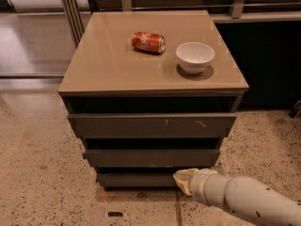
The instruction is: Open middle drawer
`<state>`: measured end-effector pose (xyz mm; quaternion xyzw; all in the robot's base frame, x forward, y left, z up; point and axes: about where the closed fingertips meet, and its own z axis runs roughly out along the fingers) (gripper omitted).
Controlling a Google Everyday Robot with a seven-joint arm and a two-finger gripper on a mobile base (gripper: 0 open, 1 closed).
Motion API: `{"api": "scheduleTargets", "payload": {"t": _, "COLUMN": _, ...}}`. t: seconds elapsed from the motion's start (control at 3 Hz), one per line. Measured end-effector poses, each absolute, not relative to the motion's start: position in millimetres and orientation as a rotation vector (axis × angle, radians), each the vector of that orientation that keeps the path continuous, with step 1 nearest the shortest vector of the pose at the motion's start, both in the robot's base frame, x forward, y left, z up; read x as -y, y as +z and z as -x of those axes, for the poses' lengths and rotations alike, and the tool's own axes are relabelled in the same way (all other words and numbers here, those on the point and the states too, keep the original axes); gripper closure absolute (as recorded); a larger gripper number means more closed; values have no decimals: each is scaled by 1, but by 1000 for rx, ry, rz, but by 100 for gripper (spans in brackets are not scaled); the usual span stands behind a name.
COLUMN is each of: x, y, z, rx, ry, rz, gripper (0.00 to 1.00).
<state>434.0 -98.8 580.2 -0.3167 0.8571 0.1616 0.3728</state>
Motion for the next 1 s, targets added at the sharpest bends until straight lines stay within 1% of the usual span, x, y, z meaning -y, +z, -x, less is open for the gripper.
{"api": "scheduleTargets", "payload": {"t": 0.33, "x": 104, "y": 583, "z": -453, "rx": -2161, "ry": 355, "rz": 760, "gripper": 100}}
{"api": "scheduleTargets", "payload": {"t": 1.0, "x": 107, "y": 571, "z": -463, "rx": -2153, "ry": 337, "rz": 707, "gripper": 100}}
